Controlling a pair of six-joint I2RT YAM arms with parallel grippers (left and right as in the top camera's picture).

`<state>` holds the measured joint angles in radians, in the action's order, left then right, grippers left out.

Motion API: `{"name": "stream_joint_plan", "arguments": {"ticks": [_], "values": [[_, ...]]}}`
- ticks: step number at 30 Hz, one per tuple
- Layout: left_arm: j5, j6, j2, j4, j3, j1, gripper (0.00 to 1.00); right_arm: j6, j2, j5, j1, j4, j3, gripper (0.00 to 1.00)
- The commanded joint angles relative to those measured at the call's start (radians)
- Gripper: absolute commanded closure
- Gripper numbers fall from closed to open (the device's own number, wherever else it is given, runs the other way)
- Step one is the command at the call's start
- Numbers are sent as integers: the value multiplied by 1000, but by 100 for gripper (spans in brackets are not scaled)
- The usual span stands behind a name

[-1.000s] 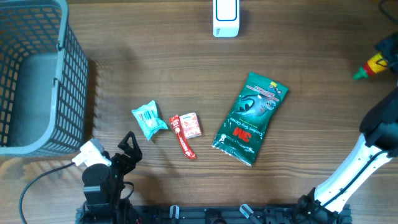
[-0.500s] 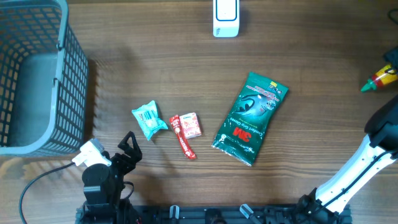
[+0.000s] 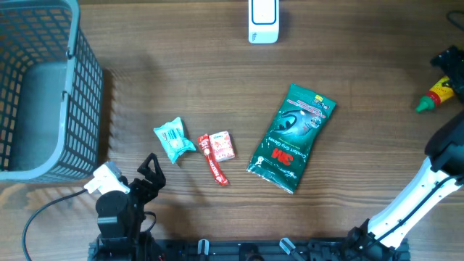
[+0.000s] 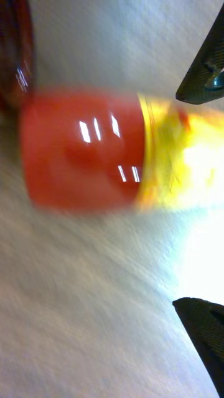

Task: Scan the item barcode
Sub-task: 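Carry the sauce bottle right and set it on the table, then swing the right gripper back down onto the green glove pack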

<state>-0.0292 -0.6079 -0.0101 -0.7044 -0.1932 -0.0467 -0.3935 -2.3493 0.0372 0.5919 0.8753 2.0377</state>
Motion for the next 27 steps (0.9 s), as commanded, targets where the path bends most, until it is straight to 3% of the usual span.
{"name": "stream_joint_plan", "arguments": {"ticks": [1, 9, 11, 15, 23, 27], "values": [[-13, -6, 1, -1, 10, 6, 0, -51, 148, 137, -44, 11, 20, 0], [-13, -6, 1, -1, 10, 6, 0, -222, 364, 113, -173, 180, 20, 0], [-13, -6, 1, -1, 10, 6, 0, -291, 394, 113, -247, 272, 20, 0], [-13, -6, 1, -1, 10, 6, 0, -290, 387, 91, -403, 387, 3, 0], [-13, -6, 1, -1, 10, 6, 0, -287, 346, 91, -769, 390, -224, 0], [-13, -6, 1, -1, 10, 6, 0, -291, 341, 91, -892, 299, -381, 0]]}}
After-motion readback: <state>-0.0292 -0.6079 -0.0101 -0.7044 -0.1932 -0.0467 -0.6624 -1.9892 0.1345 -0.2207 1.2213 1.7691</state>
